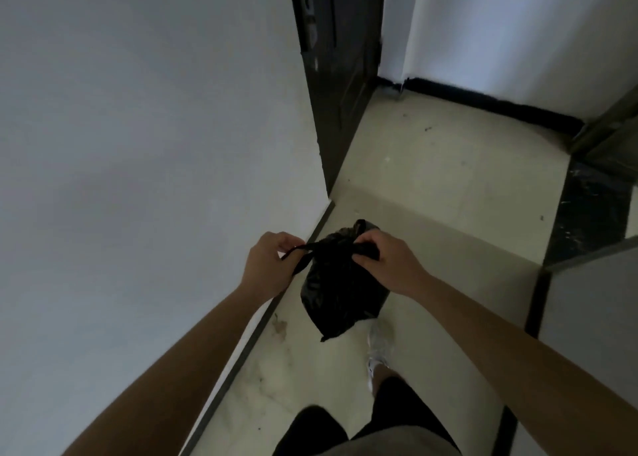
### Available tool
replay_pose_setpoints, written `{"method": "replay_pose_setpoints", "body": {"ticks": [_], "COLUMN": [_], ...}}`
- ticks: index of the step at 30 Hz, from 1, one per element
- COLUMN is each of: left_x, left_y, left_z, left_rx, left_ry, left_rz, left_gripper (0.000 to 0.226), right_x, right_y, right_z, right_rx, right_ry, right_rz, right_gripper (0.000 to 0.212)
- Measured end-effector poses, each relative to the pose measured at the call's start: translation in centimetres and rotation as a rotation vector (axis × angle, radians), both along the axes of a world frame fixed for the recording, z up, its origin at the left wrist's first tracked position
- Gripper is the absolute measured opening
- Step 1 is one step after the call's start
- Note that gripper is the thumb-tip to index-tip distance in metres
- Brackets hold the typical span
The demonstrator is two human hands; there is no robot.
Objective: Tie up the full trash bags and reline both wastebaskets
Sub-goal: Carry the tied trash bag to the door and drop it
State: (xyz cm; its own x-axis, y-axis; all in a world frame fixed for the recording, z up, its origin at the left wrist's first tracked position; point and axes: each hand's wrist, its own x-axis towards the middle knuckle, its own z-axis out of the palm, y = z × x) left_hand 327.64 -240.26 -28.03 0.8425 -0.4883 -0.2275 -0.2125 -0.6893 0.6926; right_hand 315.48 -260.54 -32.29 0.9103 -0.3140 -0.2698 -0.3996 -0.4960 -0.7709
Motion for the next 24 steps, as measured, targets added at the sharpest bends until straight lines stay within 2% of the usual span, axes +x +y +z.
{"method": "replay_pose_setpoints", "body": {"ticks": [7, 11, 15, 19, 24], "left_x": [10.3, 14.1, 16.4, 17.9, 18.0], "left_y": [-6.0, -8.3, -9.8, -10.7, -9.7], "left_z": [-7.0, -17.0, -28.6, -39.4, -48.5], "left_rx": [0.07, 0.074, 0.092, 0.119, 0.164], "left_ry": [0.022, 0.027, 0.014, -0.016, 0.019], "left_rz": [0.046, 0.037, 0.041, 0.078, 0.081], "left_gripper": [0.01, 0.009, 0.007, 0.008, 0.01], "right_x": [11.2, 15.3, 17.4, 19.3, 21.6], "right_y": [-6.2, -7.7, -7.8, -7.6, -6.8], "right_z": [-6.4, -15.8, -27.4, -38.1, -46.0], "right_rx": [-0.014, -0.05, -0.14, -0.15, -0.118], "right_ry": [0.117, 0.156, 0.082, 0.15, 0.223], "right_rz": [0.049, -0.021, -0.143, -0.234, -0.209], "right_gripper": [0.024, 0.024, 0.02, 0.024, 0.03]}}
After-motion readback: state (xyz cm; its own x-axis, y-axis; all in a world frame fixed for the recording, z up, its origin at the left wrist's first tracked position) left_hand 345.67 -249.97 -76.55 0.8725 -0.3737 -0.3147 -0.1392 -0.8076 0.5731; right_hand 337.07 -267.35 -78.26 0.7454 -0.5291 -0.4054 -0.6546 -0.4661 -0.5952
